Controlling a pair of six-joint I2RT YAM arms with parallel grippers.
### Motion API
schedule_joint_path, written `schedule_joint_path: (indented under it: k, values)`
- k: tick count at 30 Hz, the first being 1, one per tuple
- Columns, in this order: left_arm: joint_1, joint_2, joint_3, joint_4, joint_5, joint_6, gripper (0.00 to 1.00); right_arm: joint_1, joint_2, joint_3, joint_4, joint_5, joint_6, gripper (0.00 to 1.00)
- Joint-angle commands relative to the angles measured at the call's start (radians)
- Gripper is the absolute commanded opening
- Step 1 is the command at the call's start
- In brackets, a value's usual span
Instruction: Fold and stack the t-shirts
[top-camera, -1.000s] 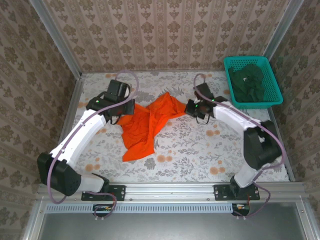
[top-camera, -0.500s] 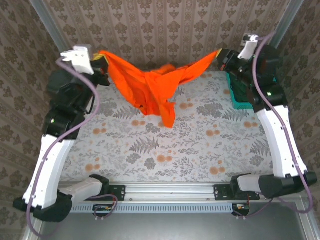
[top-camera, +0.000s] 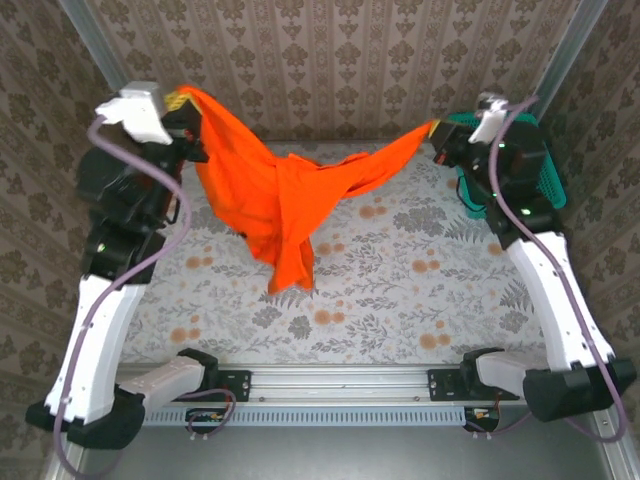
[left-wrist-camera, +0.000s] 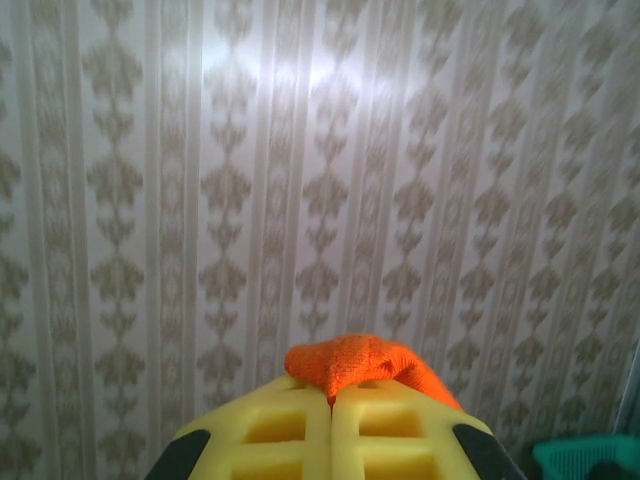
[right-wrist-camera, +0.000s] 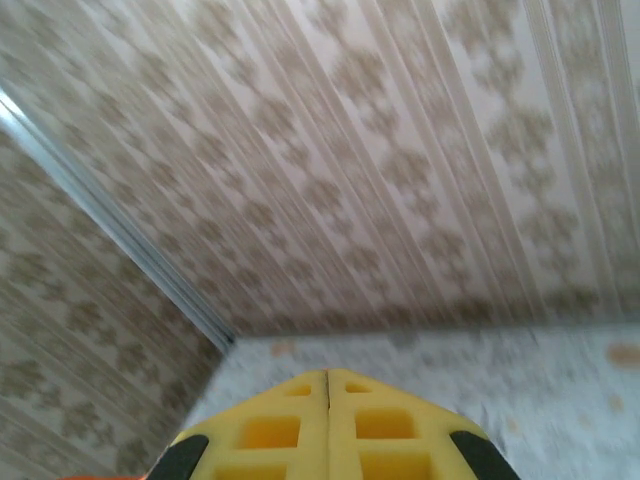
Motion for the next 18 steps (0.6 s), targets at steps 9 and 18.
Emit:
schedule_joint_path:
  k: [9, 18]
  values:
    - [0.033, 0.107, -0.441, -0.321, 0.163, -0.217, 0.00, -0.105, 0.051, -0.504, -0.113, 0.175, 0.289, 0.40]
    - [0.031, 0.017, -0.652, -0.523, 0.111, -0.311, 0.00, 0.079, 0.383, -0.268, -0.122, 0.058, 0.295, 0.53]
